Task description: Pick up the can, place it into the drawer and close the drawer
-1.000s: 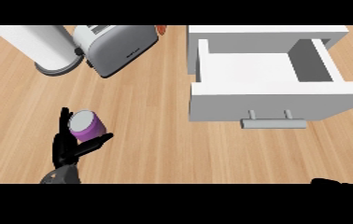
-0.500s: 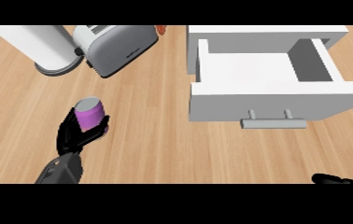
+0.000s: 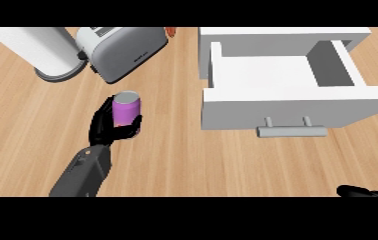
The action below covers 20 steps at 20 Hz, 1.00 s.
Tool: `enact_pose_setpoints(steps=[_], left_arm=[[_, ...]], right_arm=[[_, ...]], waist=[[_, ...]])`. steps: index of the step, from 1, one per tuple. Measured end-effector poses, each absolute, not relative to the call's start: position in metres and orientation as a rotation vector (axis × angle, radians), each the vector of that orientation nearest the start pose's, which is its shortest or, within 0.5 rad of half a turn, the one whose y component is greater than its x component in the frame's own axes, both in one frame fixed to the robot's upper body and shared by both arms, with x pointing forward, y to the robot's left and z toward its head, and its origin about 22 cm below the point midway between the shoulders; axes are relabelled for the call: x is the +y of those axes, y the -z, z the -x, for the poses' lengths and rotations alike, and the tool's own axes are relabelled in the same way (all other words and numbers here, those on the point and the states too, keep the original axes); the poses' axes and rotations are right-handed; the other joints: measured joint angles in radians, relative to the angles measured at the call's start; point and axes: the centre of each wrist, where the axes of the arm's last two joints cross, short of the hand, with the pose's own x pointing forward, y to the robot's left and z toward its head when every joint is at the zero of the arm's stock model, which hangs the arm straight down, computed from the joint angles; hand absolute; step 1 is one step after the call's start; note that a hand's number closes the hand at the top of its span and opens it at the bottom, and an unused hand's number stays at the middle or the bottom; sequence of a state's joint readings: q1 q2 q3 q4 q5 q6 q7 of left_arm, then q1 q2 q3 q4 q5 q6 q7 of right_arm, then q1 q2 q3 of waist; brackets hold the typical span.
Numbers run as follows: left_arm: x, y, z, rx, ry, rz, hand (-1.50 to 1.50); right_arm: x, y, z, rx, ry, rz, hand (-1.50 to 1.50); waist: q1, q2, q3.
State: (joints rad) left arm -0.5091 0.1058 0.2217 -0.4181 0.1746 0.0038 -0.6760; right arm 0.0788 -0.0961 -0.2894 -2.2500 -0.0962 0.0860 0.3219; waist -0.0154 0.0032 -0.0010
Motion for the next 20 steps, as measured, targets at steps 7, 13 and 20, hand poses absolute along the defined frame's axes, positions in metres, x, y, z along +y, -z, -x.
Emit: enact_pose_setpoints(steps=[7,13,20], left_arm=[[0.219,0.088,-0.344,-1.621,-0.127,0.064,1.5],[0.178,0.044,-0.373,-1.648,-0.033,0.108,1.5],[0.144,-0.03,-0.395,-1.685,0.049,0.15,1.5]], right_arm=[[-0.297,-0.143,-0.167,-1.873,0.057,0.258,-1.5],[-0.298,-0.143,-0.164,-1.867,0.062,0.275,-1.5],[-0.302,-0.149,-0.163,-1.866,0.068,0.296,-1.5]], waist=[[0.003,-0.001,0.001],[0.012,-0.006,0.001],[0.018,-0.009,0.001]])
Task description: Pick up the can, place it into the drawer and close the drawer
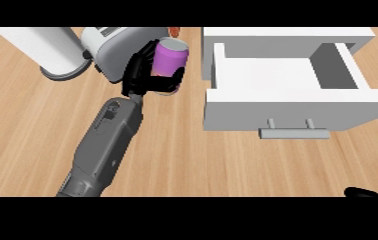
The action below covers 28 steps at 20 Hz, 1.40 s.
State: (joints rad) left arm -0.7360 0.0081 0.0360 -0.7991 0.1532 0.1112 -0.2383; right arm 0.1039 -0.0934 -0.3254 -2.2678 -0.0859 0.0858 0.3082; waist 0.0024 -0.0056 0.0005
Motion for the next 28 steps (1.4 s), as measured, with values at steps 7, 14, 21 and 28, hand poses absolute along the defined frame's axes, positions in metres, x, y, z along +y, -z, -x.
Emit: enact_pose_setpoints(steps=[7,14,21,28], left_arm=[[0.104,-0.11,-0.406,-1.71,0.081,0.17,1.5],[0.065,-0.172,-0.41,-1.728,0.134,0.154,1.5],[0.027,-0.222,-0.419,-1.714,0.167,0.136,1.5],[0.002,-0.246,-0.426,-1.692,0.205,0.098,1.5]], right_arm=[[-0.302,-0.157,-0.167,-1.866,0.066,0.292,-1.5],[-0.305,-0.157,-0.166,-1.871,0.057,0.296,-1.5],[-0.3,-0.159,-0.169,-1.886,0.059,0.281,-1.5],[-0.302,-0.157,-0.173,-1.892,0.051,0.278,-1.5]], waist=[[-0.007,0.002,0.0],[-0.015,0.005,0.0],[-0.029,0.009,0.0],[-0.045,0.014,0.001]])
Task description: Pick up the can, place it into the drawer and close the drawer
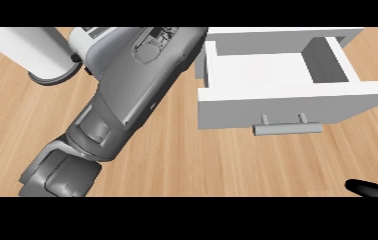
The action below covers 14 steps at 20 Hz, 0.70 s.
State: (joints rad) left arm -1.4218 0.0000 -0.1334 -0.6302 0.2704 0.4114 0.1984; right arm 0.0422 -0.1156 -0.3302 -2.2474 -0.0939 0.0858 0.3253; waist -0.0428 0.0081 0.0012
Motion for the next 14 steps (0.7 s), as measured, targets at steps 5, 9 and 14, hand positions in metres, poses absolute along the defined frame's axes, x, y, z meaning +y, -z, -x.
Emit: enact_pose_setpoints(steps=[5,9,14], left_arm=[[-0.01,-0.254,-0.429,-1.684,0.218,0.059,1.5],[-0.015,-0.252,-0.43,-1.683,0.218,0.021,1.5],[-0.019,-0.251,-0.431,-1.69,0.182,-0.05,-1.5]], right_arm=[[-0.297,-0.165,-0.176,-1.905,0.045,0.263,-1.5],[-0.294,-0.168,-0.183,-1.91,0.036,0.248,-1.5],[-0.291,-0.175,-0.187,-1.915,0.015,0.243,-1.5]], waist=[[-0.018,0.004,0.001],[-0.036,0.009,0.001],[-0.051,0.012,0.002]])
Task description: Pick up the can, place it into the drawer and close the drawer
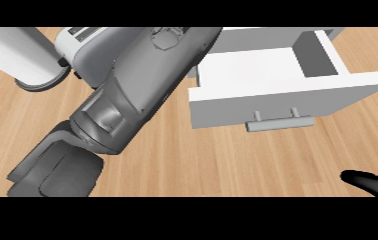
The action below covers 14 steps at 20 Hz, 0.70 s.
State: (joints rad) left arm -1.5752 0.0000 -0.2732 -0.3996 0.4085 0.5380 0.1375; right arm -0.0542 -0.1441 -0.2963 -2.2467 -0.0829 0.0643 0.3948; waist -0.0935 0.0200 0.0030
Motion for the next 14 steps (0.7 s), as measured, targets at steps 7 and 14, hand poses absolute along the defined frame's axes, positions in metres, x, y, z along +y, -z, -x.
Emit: enact_pose_setpoints(steps=[7,14], left_arm=[[-0.0185,-0.246,-0.4343,-1.703,0.117,-0.121,-1.5],[-0.0196,-0.249,-0.4349,-1.707,0.066,-0.123,-1.5]], right_arm=[[-0.2872,-0.1777,-0.1881,-1.925,-0.01,0.244,-1.5],[-0.287,-0.1807,-0.1953,-1.969,-0.155,0.324,-1.5]], waist=[[-0.012,0.004,0.0],[-0.013,0.009,0.001]])
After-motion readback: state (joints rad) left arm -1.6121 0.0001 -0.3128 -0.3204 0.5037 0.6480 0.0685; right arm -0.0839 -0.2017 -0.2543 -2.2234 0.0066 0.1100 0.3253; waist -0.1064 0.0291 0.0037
